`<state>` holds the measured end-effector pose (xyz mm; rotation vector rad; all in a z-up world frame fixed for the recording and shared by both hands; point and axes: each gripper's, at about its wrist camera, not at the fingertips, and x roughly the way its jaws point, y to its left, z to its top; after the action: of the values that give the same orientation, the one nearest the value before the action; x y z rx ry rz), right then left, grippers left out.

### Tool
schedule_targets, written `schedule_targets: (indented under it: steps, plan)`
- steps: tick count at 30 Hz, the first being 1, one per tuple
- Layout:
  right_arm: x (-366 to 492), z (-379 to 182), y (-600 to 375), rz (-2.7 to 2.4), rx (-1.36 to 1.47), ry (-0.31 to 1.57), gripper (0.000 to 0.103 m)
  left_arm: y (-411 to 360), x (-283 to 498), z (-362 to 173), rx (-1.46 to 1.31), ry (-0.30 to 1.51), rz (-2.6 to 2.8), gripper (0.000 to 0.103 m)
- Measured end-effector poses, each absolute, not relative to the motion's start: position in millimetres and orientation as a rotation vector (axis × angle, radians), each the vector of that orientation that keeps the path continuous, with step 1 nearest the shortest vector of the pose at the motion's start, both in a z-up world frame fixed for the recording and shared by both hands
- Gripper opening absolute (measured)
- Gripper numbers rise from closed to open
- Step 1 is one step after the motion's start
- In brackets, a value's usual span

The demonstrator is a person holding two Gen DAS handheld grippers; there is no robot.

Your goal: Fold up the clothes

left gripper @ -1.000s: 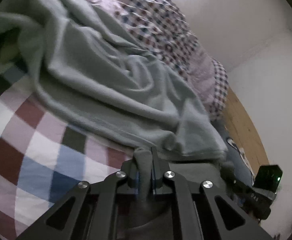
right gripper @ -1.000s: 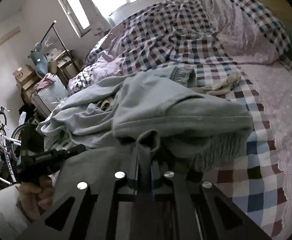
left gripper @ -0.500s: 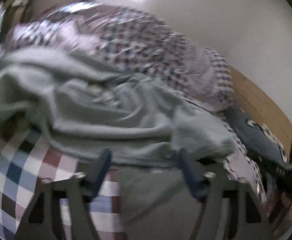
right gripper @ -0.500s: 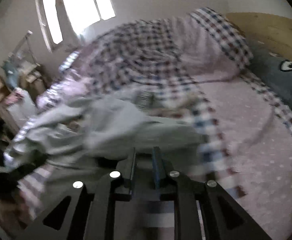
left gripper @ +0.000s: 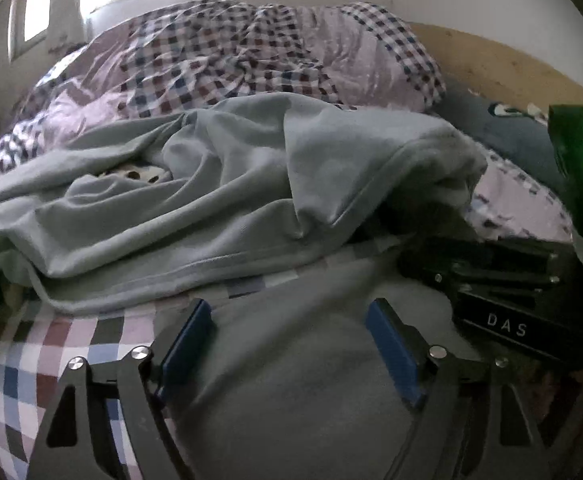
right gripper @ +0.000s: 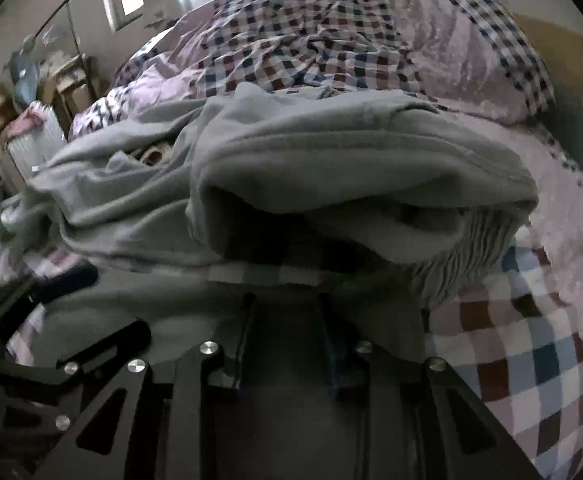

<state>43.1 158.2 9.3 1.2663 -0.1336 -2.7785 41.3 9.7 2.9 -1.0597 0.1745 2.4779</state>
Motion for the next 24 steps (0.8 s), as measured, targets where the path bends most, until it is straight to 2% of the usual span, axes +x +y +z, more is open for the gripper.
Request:
schedule_targets:
  steps: [7, 11, 24]
  plan:
    - [43, 6, 159, -2.774, 1.263, -0.124, 0.031, 11, 41, -4, -1.057, 0.185, 2.477, 0.089]
    - [53, 15, 158, -2.791, 1.241, -0.084, 0.037, 10, 40, -3, -1.053, 0.185, 2.476, 0.089]
    - [142, 34, 152, -2.848, 1.145, -0.128, 0.039, 10, 39, -4, -1.056, 0.166, 2.468, 0.091]
